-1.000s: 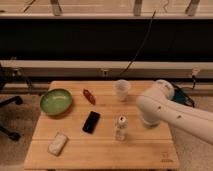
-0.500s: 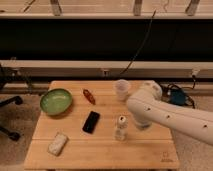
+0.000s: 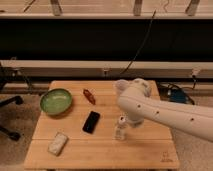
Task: Knock the bottle over
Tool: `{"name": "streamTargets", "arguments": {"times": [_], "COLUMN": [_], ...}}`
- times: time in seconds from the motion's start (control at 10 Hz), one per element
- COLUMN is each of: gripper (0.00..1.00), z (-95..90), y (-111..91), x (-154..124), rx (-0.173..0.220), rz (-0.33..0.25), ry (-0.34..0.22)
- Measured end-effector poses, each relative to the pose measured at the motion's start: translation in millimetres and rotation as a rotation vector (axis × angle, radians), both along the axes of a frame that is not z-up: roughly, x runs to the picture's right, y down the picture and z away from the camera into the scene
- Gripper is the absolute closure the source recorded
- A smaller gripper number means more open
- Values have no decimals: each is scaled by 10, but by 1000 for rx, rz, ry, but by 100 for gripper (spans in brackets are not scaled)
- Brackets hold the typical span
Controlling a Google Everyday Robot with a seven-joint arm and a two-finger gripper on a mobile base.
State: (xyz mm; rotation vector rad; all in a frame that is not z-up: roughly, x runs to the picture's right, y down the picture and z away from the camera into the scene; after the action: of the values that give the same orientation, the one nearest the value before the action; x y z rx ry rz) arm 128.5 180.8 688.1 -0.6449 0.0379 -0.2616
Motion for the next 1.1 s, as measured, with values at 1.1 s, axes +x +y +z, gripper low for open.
{"name": "streamTargets", "arguments": {"times": [1.1], "gripper": [94], "z": [95], "y": [-241], "x": [-517], "rx": [-12], "rz": [-64], "ry": [-58]}}
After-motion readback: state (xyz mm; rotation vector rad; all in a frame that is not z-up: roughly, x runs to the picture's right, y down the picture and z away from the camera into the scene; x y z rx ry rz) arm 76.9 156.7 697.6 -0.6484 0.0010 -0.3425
